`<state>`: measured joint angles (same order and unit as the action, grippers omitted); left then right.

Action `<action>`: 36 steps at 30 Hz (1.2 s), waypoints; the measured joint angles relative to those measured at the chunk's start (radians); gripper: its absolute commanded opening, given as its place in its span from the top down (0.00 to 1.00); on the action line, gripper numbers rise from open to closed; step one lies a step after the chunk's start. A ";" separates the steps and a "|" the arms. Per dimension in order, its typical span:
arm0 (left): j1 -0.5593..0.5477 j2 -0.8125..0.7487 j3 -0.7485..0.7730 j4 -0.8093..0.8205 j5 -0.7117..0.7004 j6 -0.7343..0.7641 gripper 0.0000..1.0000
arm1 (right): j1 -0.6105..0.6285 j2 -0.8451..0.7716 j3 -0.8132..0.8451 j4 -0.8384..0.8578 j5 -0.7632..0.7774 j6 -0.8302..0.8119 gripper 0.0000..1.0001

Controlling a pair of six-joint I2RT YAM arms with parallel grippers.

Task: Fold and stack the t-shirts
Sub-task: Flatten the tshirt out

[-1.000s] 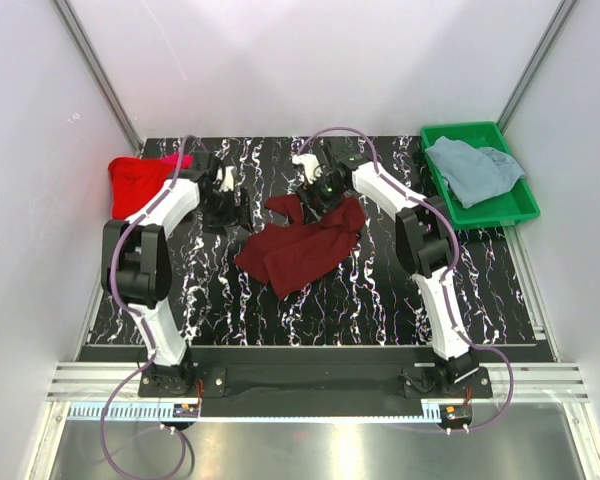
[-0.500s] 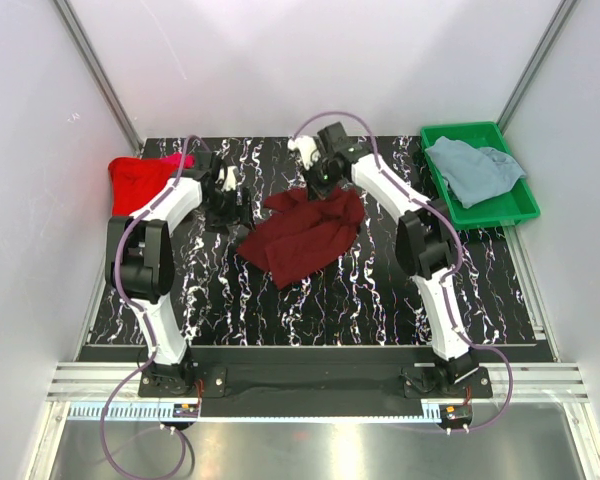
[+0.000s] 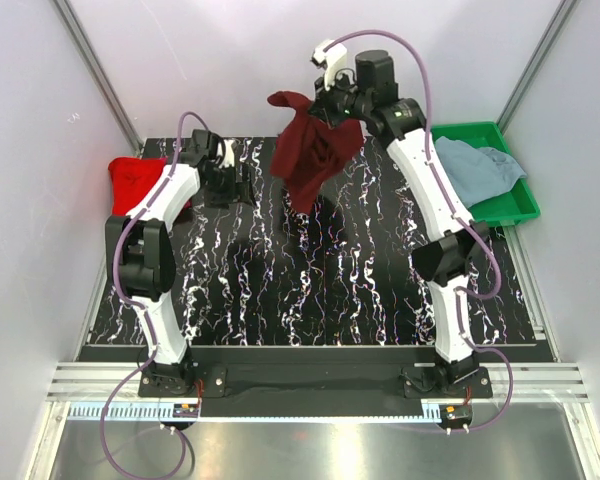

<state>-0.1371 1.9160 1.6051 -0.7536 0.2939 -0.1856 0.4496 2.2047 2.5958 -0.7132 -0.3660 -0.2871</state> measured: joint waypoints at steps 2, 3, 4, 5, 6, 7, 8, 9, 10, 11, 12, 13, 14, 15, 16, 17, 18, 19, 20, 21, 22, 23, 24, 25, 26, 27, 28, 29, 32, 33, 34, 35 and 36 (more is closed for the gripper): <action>0.000 0.000 0.018 0.000 -0.010 0.002 0.12 | 0.000 -0.027 -0.003 0.003 -0.023 0.019 1.00; 0.000 0.000 0.026 0.000 -0.015 0.002 0.12 | 0.000 -0.051 -0.031 0.012 -0.033 0.028 1.00; 0.000 0.000 0.030 0.000 -0.016 0.002 0.11 | 0.000 -0.077 -0.065 0.011 -0.043 0.034 1.00; 0.000 0.000 0.033 0.000 -0.018 0.002 0.11 | 0.000 -0.111 -0.123 0.018 -0.047 0.037 1.00; 0.000 0.000 0.035 0.000 -0.018 0.001 0.11 | 0.000 -0.156 -0.202 0.019 -0.049 0.038 1.00; 0.000 0.000 0.036 -0.001 -0.018 0.001 0.11 | 0.000 -0.190 -0.264 0.012 -0.052 0.038 1.00; 0.000 0.000 0.037 -0.001 -0.018 0.001 0.11 | 0.000 -0.239 -0.365 0.014 -0.061 0.038 1.00; 0.000 0.000 0.037 -0.001 -0.018 0.001 0.11 | 0.000 -0.274 -0.439 0.002 -0.068 0.038 1.00; 0.001 0.000 0.039 -0.004 -0.016 0.001 0.11 | 0.000 -0.318 -0.534 -0.011 -0.074 0.038 1.00; 0.002 0.000 0.039 -0.004 -0.015 0.000 0.11 | 0.000 -0.355 -0.621 -0.019 -0.077 0.038 0.91; 0.003 0.001 0.043 -0.008 -0.014 0.000 0.10 | 0.001 -0.392 -0.713 -0.026 -0.080 0.038 0.80; 0.006 0.005 0.052 -0.013 -0.011 0.000 0.10 | 0.001 -0.431 -0.807 -0.039 -0.080 0.043 0.77; 0.010 0.012 0.063 -0.014 -0.009 0.000 0.11 | 0.001 -0.460 -0.887 -0.052 -0.076 0.043 0.73; 0.014 0.020 0.076 -0.013 -0.007 0.000 0.10 | 0.001 -0.480 -0.943 -0.060 -0.068 0.042 0.71; 0.019 0.031 0.090 -0.015 -0.005 0.000 0.10 | 0.001 -0.490 -0.982 -0.071 -0.061 0.043 0.68; 0.023 0.042 0.103 -0.014 -0.005 0.000 0.11 | 0.001 -0.492 -0.998 -0.073 -0.055 0.043 0.67; 0.027 0.061 0.126 -0.017 -0.001 0.001 0.11 | 0.001 -0.488 -1.002 -0.072 -0.046 0.045 0.67; 0.029 0.079 0.145 -0.016 0.005 0.000 0.11 | 0.000 -0.479 -0.998 -0.062 -0.040 0.046 0.67; 0.031 0.099 0.162 -0.012 0.014 0.000 0.11 | 0.000 -0.468 -0.982 -0.057 -0.039 0.048 0.66; 0.033 0.113 0.172 -0.010 0.019 0.000 0.11 | 0.000 -0.446 -0.951 -0.049 -0.038 0.050 0.65; 0.035 0.132 0.182 -0.010 0.028 0.000 0.11 | 0.000 -0.416 -0.913 -0.042 -0.039 0.054 0.64; 0.035 0.144 0.183 -0.008 0.035 -0.001 0.12 | -0.001 -0.377 -0.858 -0.037 -0.044 0.060 0.64; 0.035 0.158 0.184 -0.010 0.043 -0.002 0.12 | -0.001 -0.327 -0.792 -0.028 -0.048 0.068 0.63; 0.034 0.171 0.184 -0.013 0.050 -0.004 0.12 | -0.001 -0.284 -0.740 -0.016 -0.051 0.076 0.63; 0.032 0.182 0.184 -0.015 0.054 -0.004 0.12 | -0.001 -0.229 -0.672 -0.003 -0.064 0.087 0.62; 0.030 0.188 0.184 -0.019 0.056 -0.004 0.12 | -0.001 -0.179 -0.615 0.004 -0.073 0.099 0.62; 0.028 0.193 0.184 -0.022 0.060 -0.004 0.12 | -0.001 -0.135 -0.572 0.014 -0.081 0.108 0.60; 0.026 0.194 0.184 -0.025 0.063 -0.004 0.12 | -0.001 -0.090 -0.533 0.017 -0.092 0.117 0.59; 0.023 0.190 0.183 -0.025 0.070 -0.004 0.11 | 0.000 -0.032 -0.518 0.008 -0.112 0.130 0.57; 0.022 0.187 0.180 -0.023 0.070 -0.004 0.11 | 0.000 -0.028 -0.526 -0.001 -0.118 0.132 0.56; 0.020 0.183 0.175 -0.023 0.070 -0.004 0.11 | 0.000 -0.028 -0.542 -0.008 -0.126 0.132 0.56; 0.019 0.179 0.168 -0.024 0.070 -0.004 0.11 | 0.000 -0.036 -0.568 -0.016 -0.135 0.130 0.55; 0.019 0.175 0.166 -0.026 0.070 -0.004 0.11 | 0.002 -0.047 -0.591 -0.021 -0.141 0.128 0.54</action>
<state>-0.1184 2.0914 1.7706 -0.7792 0.3641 -0.1894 0.4511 2.1582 2.0045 -0.7345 -0.5072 -0.1589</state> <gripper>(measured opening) 0.886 0.442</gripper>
